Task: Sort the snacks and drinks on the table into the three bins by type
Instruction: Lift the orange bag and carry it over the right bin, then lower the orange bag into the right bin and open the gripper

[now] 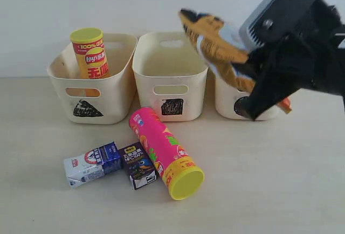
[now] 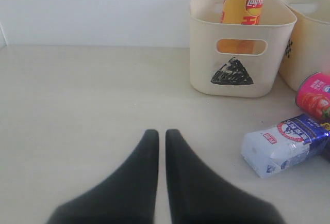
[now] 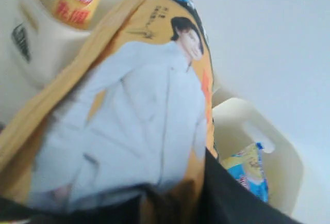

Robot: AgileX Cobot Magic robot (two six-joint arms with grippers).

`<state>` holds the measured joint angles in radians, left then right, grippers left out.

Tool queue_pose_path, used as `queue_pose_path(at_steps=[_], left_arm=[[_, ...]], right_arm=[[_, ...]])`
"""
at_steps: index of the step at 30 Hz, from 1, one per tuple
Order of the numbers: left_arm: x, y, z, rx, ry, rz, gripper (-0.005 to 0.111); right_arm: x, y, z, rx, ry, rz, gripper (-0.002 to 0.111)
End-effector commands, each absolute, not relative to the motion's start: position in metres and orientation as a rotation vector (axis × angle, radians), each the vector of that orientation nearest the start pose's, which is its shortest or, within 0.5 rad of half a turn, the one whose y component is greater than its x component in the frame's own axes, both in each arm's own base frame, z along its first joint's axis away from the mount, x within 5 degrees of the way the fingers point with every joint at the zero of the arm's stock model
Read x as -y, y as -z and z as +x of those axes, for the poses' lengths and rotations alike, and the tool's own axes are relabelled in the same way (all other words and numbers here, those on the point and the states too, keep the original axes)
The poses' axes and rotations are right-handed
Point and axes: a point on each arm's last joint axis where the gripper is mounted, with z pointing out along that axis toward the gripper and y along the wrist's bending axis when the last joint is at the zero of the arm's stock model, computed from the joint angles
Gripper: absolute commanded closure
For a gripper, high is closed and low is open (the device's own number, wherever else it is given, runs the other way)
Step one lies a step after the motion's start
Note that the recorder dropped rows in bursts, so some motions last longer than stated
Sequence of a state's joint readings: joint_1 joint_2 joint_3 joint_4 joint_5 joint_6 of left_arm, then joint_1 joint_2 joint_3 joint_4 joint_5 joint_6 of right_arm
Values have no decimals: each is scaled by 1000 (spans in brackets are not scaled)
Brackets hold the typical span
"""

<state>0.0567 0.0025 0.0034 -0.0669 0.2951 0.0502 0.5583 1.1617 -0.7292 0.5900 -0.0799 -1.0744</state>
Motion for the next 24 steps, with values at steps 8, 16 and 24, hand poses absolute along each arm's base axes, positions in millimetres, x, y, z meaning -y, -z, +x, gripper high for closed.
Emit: queue_pose_path(at_steps=[8, 16, 24], left_arm=[[-1, -187, 55, -1767, -10, -56, 103], [-1, -187, 55, -1767, -10, -56, 103], [-1, -187, 55, -1767, -10, -55, 103]], right_arm=[[-105, -343, 255, -1580, -25, -305, 106], [-81, -334, 325, -1769, -226, 9, 106], [-77, -320, 396, -1963, -376, -5, 106]])
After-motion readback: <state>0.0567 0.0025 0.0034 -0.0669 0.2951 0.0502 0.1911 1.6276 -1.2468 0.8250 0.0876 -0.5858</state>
